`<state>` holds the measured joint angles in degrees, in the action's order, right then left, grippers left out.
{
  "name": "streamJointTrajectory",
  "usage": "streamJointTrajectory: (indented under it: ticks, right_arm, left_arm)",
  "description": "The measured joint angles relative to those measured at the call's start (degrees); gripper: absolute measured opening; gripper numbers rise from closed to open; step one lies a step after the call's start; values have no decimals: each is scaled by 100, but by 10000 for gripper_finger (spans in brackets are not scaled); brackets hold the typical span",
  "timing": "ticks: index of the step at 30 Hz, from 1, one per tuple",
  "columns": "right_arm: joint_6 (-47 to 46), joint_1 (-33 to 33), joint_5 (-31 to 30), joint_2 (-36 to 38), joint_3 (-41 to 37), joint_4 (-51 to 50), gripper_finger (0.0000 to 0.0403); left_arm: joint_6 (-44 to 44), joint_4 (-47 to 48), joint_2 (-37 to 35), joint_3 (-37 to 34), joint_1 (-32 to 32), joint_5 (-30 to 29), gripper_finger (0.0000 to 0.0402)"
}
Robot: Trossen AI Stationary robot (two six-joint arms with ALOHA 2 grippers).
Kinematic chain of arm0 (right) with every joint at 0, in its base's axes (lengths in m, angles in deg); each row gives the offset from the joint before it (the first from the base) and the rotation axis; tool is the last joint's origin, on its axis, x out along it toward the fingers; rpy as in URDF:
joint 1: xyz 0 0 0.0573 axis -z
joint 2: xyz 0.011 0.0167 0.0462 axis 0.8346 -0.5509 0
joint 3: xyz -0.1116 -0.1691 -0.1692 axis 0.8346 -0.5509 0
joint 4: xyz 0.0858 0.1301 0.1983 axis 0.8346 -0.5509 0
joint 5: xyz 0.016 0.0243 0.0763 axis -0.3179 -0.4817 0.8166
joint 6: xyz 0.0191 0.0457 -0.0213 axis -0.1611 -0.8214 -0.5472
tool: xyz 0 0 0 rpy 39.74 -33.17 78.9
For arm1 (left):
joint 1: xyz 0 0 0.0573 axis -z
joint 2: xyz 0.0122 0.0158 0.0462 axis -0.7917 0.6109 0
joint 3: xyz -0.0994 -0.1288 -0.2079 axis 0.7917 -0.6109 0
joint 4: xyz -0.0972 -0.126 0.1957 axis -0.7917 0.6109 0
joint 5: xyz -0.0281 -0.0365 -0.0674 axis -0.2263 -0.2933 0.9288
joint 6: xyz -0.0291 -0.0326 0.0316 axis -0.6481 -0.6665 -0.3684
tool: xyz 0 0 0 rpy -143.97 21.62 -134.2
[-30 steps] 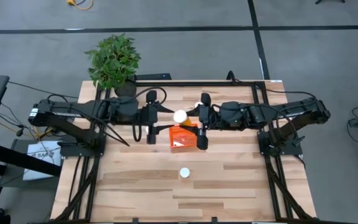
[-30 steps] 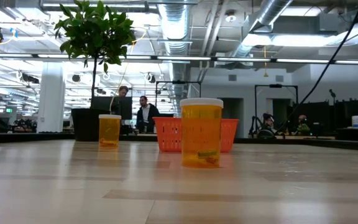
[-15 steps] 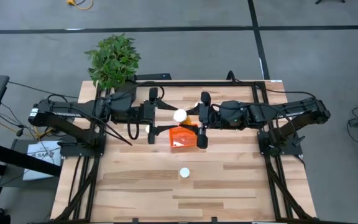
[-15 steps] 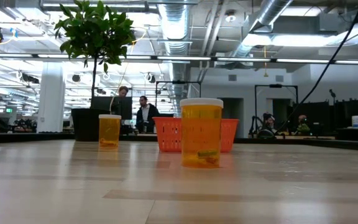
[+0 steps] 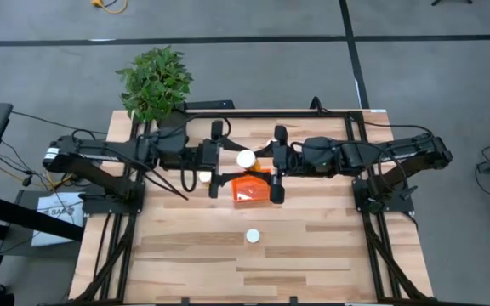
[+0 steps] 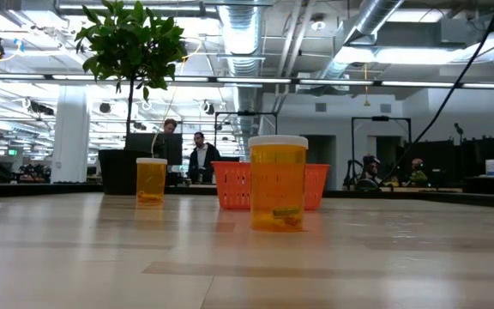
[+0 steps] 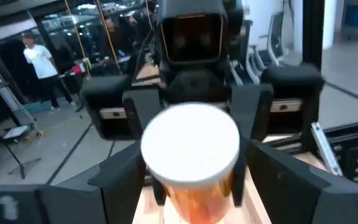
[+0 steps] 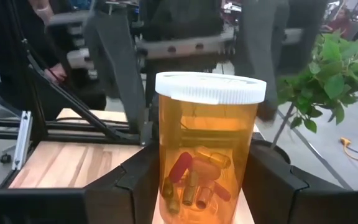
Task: Pick and place pill bottles into a basket
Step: Put the orange pill bottle into the orange bin
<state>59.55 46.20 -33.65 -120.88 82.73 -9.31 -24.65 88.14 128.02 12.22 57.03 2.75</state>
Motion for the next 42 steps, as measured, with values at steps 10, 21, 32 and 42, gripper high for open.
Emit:
streamJointTrajectory:
  ticks: [10, 21, 32, 42]
  right_arm:
    - [87, 0, 23, 13, 2, 43, 186]
    - [155, 0, 24, 11, 9, -59, 186]
    - [138, 95, 0, -4, -9, -213, 186]
    - [179, 77, 19, -9, -7, -142, 186]
  left_arm:
    - [222, -294, 139, -2, 2, 52, 262]
    - [394, -381, 124, -9, 20, 94, 262]
    - [470, -412, 83, 315, 41, 223, 262]
    - [656, -106, 79, 343, 39, 102, 262]
